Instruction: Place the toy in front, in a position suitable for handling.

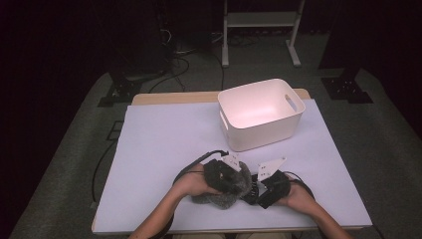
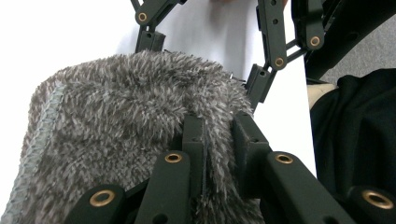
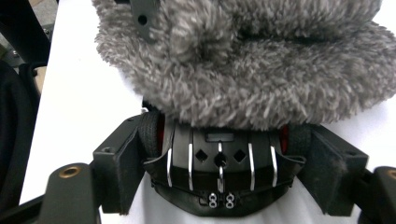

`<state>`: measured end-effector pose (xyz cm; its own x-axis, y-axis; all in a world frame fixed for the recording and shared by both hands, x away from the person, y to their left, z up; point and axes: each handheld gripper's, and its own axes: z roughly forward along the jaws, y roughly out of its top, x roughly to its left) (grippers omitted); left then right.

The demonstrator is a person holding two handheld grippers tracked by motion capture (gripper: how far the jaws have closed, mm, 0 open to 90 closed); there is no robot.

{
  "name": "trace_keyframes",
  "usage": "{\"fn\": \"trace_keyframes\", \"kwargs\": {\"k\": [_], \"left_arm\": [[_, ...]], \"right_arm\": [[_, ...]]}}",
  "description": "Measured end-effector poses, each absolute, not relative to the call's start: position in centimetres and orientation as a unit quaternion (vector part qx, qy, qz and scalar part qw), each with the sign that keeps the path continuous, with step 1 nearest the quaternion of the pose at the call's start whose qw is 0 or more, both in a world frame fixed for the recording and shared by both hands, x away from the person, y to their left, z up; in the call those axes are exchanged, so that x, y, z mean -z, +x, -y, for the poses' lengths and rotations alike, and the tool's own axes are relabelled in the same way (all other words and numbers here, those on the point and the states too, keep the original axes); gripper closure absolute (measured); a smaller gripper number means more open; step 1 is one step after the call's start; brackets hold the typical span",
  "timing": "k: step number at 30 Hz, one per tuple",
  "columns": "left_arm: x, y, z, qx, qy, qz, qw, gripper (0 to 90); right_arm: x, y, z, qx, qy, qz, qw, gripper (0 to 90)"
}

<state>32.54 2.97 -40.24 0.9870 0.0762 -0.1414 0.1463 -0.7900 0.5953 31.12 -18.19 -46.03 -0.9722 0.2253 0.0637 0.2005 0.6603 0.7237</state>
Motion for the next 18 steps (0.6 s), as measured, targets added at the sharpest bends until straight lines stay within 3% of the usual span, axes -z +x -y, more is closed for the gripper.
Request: {"fn": "trace_keyframes", "kwargs": {"k": [18], "left_arm": [[40.5, 33.2, -9.8, 0.023, 0.946, -0.124, 0.299, 75.9]], "right_arm": [[45.4, 31.4, 18.0, -0.39, 0.093, -0.915, 0.028, 23.6]]}}
